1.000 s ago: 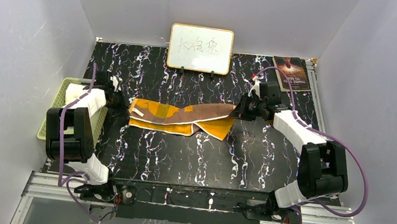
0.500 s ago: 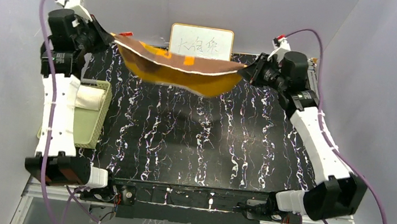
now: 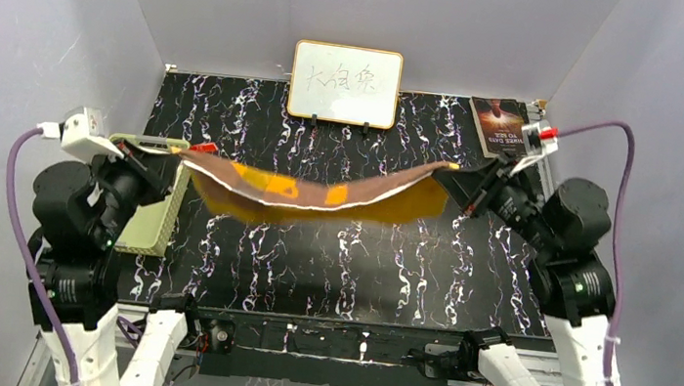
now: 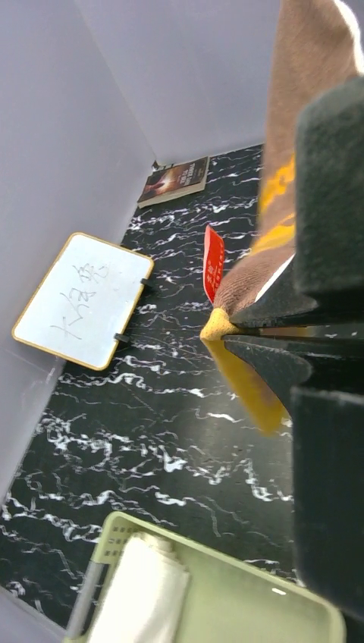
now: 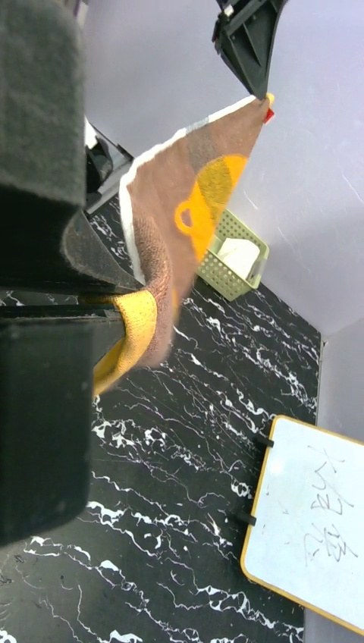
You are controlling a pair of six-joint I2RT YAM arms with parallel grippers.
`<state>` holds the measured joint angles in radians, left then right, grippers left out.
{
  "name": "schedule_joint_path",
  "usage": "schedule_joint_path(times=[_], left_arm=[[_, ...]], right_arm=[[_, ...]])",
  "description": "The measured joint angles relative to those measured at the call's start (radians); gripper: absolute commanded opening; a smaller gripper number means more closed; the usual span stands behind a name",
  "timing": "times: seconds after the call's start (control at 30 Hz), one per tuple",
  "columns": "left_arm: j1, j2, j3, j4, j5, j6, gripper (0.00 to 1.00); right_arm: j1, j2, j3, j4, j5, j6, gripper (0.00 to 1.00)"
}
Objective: Roll the towels
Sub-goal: Flatten out the towel at the center of the board.
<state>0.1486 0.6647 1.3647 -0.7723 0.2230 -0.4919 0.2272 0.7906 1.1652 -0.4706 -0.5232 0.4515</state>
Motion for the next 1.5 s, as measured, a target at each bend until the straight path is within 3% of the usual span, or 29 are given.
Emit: schedule_joint_path(times=[0.13, 0.23, 0.33, 0.4, 0.5, 0.63, 0.8, 0.83, 0.87, 0.9, 0.93, 1.03, 1.1, 1.23, 1.3, 1.4, 1.5], left_arm=[[-0.002, -0.024, -0.006, -0.08, -0.021, -0.018, 0.0], [-0.009, 0.015, -0.116, -0.056, -0.019, -0.017, 0.0], [-0.013, 0.116, -0.32, 0.049, 0.001, -0.016, 0.0], [-0.013, 0.28, -0.476, 0.167, 0.021, -0.013, 0.0], [-0.013, 0.5, -0.569, 0.29, 0.041, -0.004, 0.0], [-0.015, 0.82, -0.525, 0.418, 0.064, 0.024, 0.0], [-0.02, 1.153, -0.23, 0.48, 0.074, 0.076, 0.0], [-0.02, 1.195, -0.167, 0.481, 0.072, 0.087, 0.15], [-0.021, 1.232, -0.105, 0.482, 0.068, 0.097, 0.22], [-0.021, 1.265, -0.046, 0.484, 0.061, 0.112, 0.36], [-0.021, 1.286, -0.004, 0.484, 0.055, 0.126, 0.43], [-0.021, 1.328, 0.1, 0.477, 0.028, 0.159, 0.57], [-0.021, 1.319, 0.119, 0.475, 0.014, 0.179, 0.62], [-0.021, 1.212, 0.035, 0.517, 0.036, 0.204, 0.42], [-0.03, 1.115, -0.063, 0.546, 0.075, 0.208, 0.28], [-0.062, 1.008, -0.216, 0.616, 0.146, 0.178, 0.15], [-0.09, 0.98, -0.354, 0.674, 0.199, 0.134, 0.13]], right_arm=[[0.0, -0.09, -0.087, 0.015, -0.014, 0.021, 0.0], [0.0, -0.073, -0.235, 0.065, -0.003, 0.044, 0.0], [0.0, 0.039, -0.391, 0.139, 0.029, 0.074, 0.0], [0.0, 0.171, -0.471, 0.211, 0.05, 0.1, 0.0], [-0.003, 0.392, -0.514, 0.304, 0.061, 0.132, 0.0], [-0.018, 0.681, -0.446, 0.424, 0.048, 0.154, 0.0], [-0.063, 0.958, -0.215, 0.509, 0.017, 0.153, 0.0], [-0.074, 0.992, -0.18, 0.522, 0.011, 0.153, 0.08], [-0.092, 1.039, -0.132, 0.541, -0.004, 0.152, 0.24], [-0.108, 1.074, -0.098, 0.553, -0.013, 0.151, 0.36], [-0.122, 1.101, -0.072, 0.558, -0.025, 0.156, 0.41], [-0.164, 1.17, 0.016, 0.548, -0.063, 0.145, 0.46], [-0.183, 1.171, 0.041, 0.534, -0.058, 0.124, 0.41], [-0.151, 1.081, 0.036, 0.492, 0.04, 0.041, 0.1], [-0.081, 1.018, 0.027, 0.471, 0.101, -0.007, 0.02], [0.035, 0.97, 0.004, 0.479, 0.117, -0.033, 0.0], [0.079, 0.972, -0.08, 0.491, 0.097, -0.028, 0.0]])
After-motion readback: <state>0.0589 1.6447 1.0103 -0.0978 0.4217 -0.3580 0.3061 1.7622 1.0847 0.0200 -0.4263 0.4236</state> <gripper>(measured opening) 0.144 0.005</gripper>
